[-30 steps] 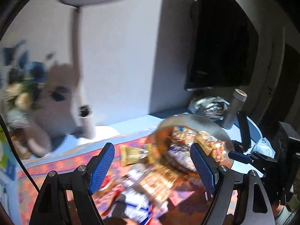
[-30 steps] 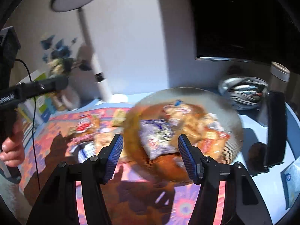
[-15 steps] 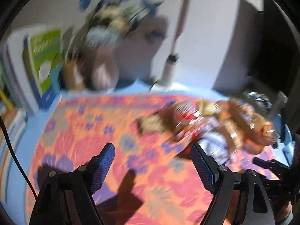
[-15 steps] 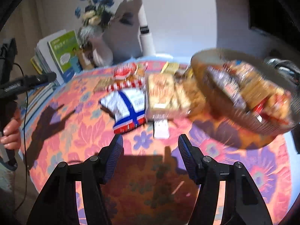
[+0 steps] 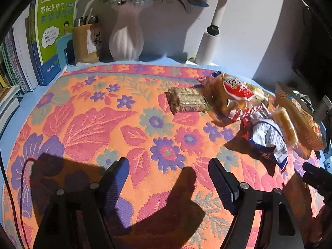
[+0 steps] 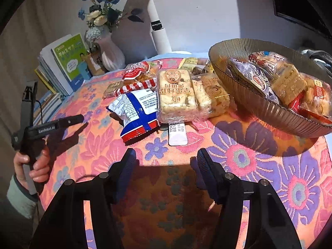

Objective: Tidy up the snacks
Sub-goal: 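Grasp the beige printed wafer pack with the left tool while the right tool grasps the cream cake pack, then carry both packs over the glass bowl and open both tools to release them, then withdraw both open tools from the bowl back over the snack pile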

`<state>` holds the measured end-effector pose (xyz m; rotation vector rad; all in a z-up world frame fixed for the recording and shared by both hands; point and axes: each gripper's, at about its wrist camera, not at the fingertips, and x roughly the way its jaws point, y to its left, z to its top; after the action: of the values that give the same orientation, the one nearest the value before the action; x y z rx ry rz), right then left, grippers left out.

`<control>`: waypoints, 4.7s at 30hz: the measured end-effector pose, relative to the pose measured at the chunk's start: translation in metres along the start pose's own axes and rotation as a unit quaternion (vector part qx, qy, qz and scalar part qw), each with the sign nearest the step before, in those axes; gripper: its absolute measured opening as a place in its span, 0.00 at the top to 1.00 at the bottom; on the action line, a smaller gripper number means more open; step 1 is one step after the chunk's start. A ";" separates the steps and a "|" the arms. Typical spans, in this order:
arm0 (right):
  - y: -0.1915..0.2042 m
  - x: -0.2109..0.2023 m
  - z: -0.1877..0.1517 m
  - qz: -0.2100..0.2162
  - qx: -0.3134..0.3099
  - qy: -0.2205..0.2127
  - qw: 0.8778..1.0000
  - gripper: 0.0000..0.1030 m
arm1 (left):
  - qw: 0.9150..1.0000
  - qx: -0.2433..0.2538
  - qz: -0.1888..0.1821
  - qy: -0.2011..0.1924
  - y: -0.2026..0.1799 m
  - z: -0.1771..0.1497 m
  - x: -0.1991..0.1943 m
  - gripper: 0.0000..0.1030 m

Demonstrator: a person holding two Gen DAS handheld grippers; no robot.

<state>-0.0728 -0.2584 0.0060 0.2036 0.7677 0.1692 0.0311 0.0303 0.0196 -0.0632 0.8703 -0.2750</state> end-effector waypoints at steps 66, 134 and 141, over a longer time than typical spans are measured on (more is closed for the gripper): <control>0.001 -0.042 -0.041 -0.083 -0.022 0.025 0.996 0.55 | 0.999 -0.003 -0.015 -0.036 -0.058 -0.026 -0.026 0.55; -0.157 -0.097 0.100 -0.158 0.088 -0.102 0.978 0.40 | 0.973 0.176 -0.138 -0.056 -0.294 0.132 -0.009 0.31; -0.099 -0.118 0.091 -0.126 0.045 -0.112 0.985 0.40 | 0.979 0.140 -0.105 -0.101 -0.231 0.123 -0.082 0.31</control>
<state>-0.0850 -0.3916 0.1246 0.2057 0.5710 -0.1273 0.0254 -0.1775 0.1986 0.0780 0.6161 -0.5762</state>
